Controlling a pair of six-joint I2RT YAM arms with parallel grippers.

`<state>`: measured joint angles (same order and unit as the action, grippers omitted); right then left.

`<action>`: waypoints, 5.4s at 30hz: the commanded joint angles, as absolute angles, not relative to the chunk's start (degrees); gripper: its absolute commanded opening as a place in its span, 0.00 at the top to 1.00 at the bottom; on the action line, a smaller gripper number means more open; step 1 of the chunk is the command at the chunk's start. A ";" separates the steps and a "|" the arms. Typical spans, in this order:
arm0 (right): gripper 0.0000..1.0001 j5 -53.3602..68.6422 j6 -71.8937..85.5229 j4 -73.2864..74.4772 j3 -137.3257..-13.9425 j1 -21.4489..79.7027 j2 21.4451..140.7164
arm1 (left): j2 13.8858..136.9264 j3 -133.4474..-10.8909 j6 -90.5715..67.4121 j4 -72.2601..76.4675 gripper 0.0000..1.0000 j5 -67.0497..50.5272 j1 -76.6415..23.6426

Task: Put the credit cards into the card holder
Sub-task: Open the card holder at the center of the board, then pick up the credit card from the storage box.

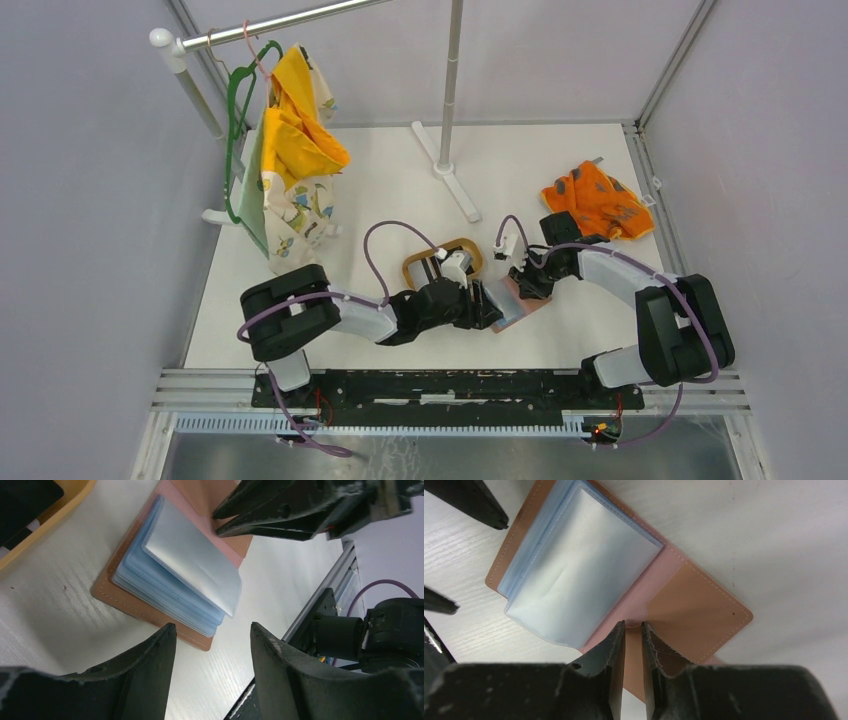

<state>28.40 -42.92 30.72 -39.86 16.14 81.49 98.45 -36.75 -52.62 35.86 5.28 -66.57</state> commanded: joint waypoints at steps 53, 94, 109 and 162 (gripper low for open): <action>0.54 40.97 -31.90 22.53 -38.96 3.92 66.86 | 109.20 -41.93 -53.50 63.37 0.47 -8.03 -63.60; 0.55 58.53 -54.86 33.69 -37.20 -1.71 62.23 | 92.87 -43.85 -35.69 41.27 0.59 0.58 -61.82; 0.57 39.57 -87.28 34.49 -27.87 13.92 68.10 | 63.13 -30.39 -22.99 19.99 0.52 22.67 -61.86; 0.02 25.02 25.49 -13.82 -47.10 33.18 87.87 | 55.86 -22.38 -44.60 7.94 0.38 13.57 -42.81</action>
<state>35.20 9.41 -9.17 -45.58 31.68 85.06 57.21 -23.57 -41.82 5.69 12.49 -42.85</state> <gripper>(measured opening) 0.979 0.633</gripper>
